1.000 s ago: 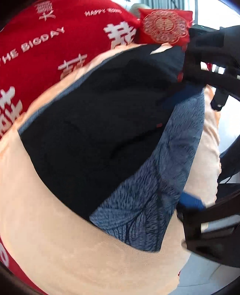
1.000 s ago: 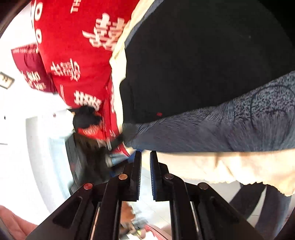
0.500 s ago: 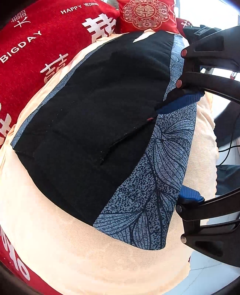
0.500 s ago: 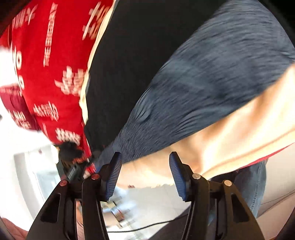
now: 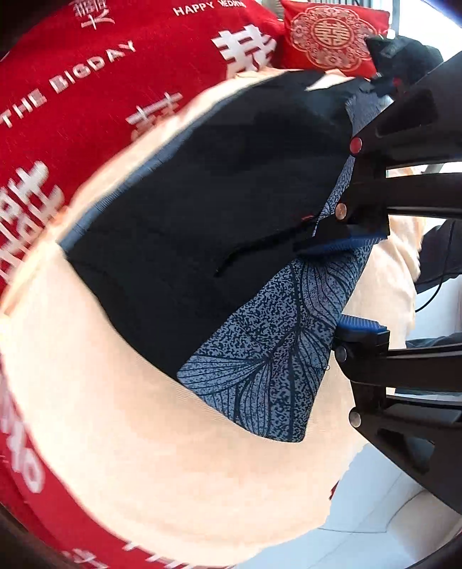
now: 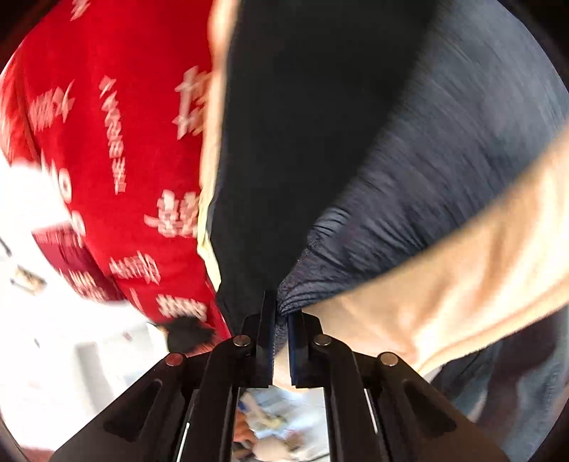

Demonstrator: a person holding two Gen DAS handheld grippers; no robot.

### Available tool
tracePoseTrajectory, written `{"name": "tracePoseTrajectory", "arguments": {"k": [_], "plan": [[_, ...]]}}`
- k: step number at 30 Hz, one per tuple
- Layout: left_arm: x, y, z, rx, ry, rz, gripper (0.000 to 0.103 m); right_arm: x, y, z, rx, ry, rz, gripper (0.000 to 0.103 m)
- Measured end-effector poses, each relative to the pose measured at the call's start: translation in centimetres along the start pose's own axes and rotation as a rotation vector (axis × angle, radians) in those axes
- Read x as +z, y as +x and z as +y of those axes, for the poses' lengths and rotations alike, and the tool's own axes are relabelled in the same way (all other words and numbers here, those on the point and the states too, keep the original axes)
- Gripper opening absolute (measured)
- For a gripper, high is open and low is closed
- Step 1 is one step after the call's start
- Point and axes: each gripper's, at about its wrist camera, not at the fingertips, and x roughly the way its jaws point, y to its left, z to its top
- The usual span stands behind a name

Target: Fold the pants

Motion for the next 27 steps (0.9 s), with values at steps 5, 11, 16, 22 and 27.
{"name": "tracePoseTrajectory", "arguments": {"k": [5, 11, 16, 22, 27], "plan": [[4.4, -2.6, -5.2, 0.005, 0.052, -0.124, 0.033, 5.5, 0.7, 8.9, -0.051, -0.198, 0.085, 0.006], [13.3, 0.2, -10.5, 0.037, 0.132, -0.238, 0.033, 15.2, 4.0, 15.7, -0.103, -0.378, 0.180, 0.006], [19.5, 6.9, -11.6, 0.194, 0.130, -0.280, 0.079, 22.8, 10.6, 15.3, -0.233, -0.394, 0.259, 0.006], [22.1, 12.1, -10.6, 0.308, 0.045, -0.231, 0.085, 27.7, 16.1, 10.2, -0.339, -0.335, 0.295, 0.006], [21.0, 6.8, -11.8, 0.320, 0.096, -0.306, 0.085, 26.3, 15.2, 13.2, -0.402, -0.468, 0.311, 0.021]]}}
